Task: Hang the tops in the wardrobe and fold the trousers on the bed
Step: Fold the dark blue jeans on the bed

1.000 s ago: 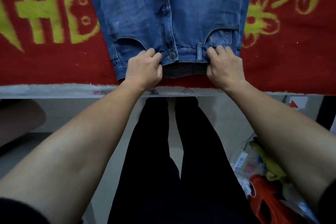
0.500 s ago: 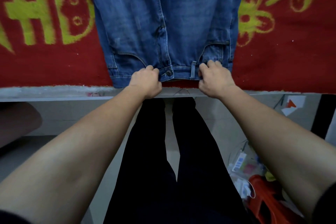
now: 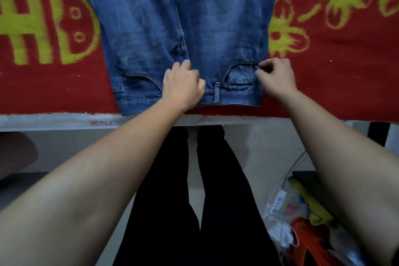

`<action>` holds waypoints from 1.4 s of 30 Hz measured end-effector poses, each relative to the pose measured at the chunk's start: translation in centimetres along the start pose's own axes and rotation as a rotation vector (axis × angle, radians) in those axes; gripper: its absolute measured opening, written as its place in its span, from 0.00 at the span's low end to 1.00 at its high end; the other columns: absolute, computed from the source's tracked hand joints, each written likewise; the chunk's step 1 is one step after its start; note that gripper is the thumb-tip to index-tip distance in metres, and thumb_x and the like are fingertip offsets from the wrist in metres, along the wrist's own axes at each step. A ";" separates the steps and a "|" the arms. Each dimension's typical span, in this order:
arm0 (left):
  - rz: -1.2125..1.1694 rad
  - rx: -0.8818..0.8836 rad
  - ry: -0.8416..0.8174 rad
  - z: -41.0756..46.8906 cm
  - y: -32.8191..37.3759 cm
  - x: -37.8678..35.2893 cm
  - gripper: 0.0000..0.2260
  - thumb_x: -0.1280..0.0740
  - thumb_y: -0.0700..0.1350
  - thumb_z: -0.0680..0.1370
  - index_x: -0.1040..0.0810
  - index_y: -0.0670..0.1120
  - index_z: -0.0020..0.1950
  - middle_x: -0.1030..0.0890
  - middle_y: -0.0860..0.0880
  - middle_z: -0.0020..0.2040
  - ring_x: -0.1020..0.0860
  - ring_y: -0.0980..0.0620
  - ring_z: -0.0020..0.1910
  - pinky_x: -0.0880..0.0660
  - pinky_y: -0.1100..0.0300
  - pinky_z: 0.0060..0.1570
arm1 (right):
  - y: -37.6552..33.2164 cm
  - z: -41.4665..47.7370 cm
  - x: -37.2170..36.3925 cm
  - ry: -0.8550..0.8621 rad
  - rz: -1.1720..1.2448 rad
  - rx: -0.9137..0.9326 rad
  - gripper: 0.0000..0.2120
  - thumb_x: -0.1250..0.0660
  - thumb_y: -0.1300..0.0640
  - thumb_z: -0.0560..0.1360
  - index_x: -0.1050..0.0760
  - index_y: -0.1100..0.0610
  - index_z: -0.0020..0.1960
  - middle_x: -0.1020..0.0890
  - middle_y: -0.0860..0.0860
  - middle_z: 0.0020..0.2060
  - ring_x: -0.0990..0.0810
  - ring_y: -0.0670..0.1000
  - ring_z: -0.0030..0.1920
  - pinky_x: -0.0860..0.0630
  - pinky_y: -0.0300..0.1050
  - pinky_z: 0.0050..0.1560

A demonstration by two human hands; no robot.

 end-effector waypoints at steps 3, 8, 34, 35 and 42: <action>0.033 -0.025 -0.048 1.9 0.9 1.2 0.14 0.42 0.47 0.79 0.21 0.41 0.55 0.24 0.42 0.56 0.28 0.40 0.56 0.31 0.48 0.52 | -1.2 1.3 1.7 0.015 0.208 -0.145 0.15 0.35 0.50 0.75 0.21 0.52 0.60 0.19 0.49 0.56 0.22 0.51 0.59 0.29 0.44 0.60; -0.269 -0.108 -0.047 3.2 5.6 1.3 0.08 0.38 0.47 0.78 0.25 0.46 0.54 0.23 0.46 0.52 0.25 0.43 0.54 0.28 0.50 0.48 | -0.9 6.8 2.9 0.074 0.470 -0.184 0.21 0.37 0.47 0.64 0.22 0.48 0.56 0.16 0.52 0.55 0.21 0.50 0.48 0.23 0.52 0.60; -0.925 0.257 -0.451 5.8 8.0 1.3 0.10 0.29 0.33 0.65 0.26 0.45 0.32 0.26 0.48 0.30 0.30 0.52 0.31 0.34 0.62 0.32 | -5.5 11.7 5.3 0.026 0.488 -0.021 0.11 0.39 0.55 0.81 0.21 0.52 0.60 0.16 0.49 0.54 0.18 0.51 0.55 0.22 0.50 0.60; -0.959 0.286 -0.430 5.4 7.5 1.9 0.10 0.30 0.33 0.64 0.27 0.45 0.31 0.26 0.46 0.30 0.30 0.52 0.30 0.34 0.62 0.31 | -6.0 11.3 5.3 0.054 0.478 -0.019 0.11 0.40 0.55 0.81 0.21 0.51 0.59 0.17 0.50 0.54 0.18 0.51 0.56 0.22 0.51 0.61; -1.139 0.398 -0.335 1.3 -0.1 6.2 0.11 0.35 0.33 0.62 0.32 0.48 0.26 0.31 0.48 0.28 0.35 0.53 0.27 0.41 0.63 0.26 | -15.3 8.2 3.4 0.109 0.705 0.022 0.21 0.36 0.62 0.69 0.22 0.56 0.62 0.16 0.51 0.54 0.18 0.51 0.55 0.22 0.50 0.59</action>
Point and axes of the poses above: each hand's wrist, its own z-axis towards the middle knuckle, its own x-axis out of the back of the hand, y = z × x, the point moved 1 cm from there along z, towards the middle knuckle
